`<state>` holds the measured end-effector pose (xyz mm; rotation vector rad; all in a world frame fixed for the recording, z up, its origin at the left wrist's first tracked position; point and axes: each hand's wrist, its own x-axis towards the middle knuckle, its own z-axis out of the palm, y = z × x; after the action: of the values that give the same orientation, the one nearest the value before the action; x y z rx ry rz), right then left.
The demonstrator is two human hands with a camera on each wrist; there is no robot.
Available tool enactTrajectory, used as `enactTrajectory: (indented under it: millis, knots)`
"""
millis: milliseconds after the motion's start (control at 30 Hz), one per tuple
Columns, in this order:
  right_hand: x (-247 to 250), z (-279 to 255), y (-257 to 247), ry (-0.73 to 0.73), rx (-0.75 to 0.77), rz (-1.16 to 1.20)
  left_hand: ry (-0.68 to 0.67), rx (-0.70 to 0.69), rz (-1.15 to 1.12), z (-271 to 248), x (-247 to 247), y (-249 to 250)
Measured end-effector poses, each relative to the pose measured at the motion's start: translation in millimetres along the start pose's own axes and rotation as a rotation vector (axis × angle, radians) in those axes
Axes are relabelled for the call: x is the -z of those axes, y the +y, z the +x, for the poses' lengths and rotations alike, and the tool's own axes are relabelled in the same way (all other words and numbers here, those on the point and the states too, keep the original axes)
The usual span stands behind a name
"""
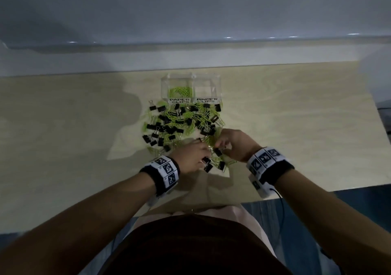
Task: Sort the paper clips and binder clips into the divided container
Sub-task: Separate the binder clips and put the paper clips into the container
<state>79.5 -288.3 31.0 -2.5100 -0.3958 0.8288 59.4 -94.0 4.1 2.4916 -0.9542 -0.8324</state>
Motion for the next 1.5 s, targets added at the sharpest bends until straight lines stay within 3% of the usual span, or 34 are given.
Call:
enactTrajectory:
  millis: [167, 333, 467, 567, 700, 800, 933, 1067, 1200, 1400, 1500]
  knots:
    - [-29, -5, 12, 0.1, 0.036, -0.055, 0.096, -0.02, 0.02, 3, -12, -2]
    - [-36, -8, 8, 0.24, 0.089, 0.054, 0.222, 0.079, -0.246, -6, -12, -7]
    - [-28, -14, 15, 0.362, -0.135, 0.367, 0.42, 0.247, -0.408, -28, 4, -21]
    - [-16, -17, 33, 0.534, -0.238, 0.47, 0.585, 0.412, -0.386, -56, 18, -49]
    - [-6, -24, 60, 0.65, -0.275, 0.251, 0.591, 0.568, -0.193, -83, 22, -85]
    - [-13, -33, 55, 0.608, -0.171, 0.053, 0.579, 0.507, -0.078, -77, 20, -74]
    - [-44, -54, 27, 0.441, 0.033, -0.029, 0.459, 0.308, -0.142, -44, 0, -18]
    - [-78, -55, 19, 0.365, 0.022, -0.058, 0.371, 0.27, -0.235, -11, -24, 23]
    - [-89, -49, 17, 0.402, -0.018, -0.059, 0.383, 0.314, -0.245, 5, -30, 32]
    - [-80, -50, 14, 0.541, 0.123, 0.015, 0.396, 0.261, -0.371, 0, -23, 23]
    - [-64, -51, 25, 0.61, 0.112, 0.027, 0.47, 0.273, -0.438, -12, -13, 8]
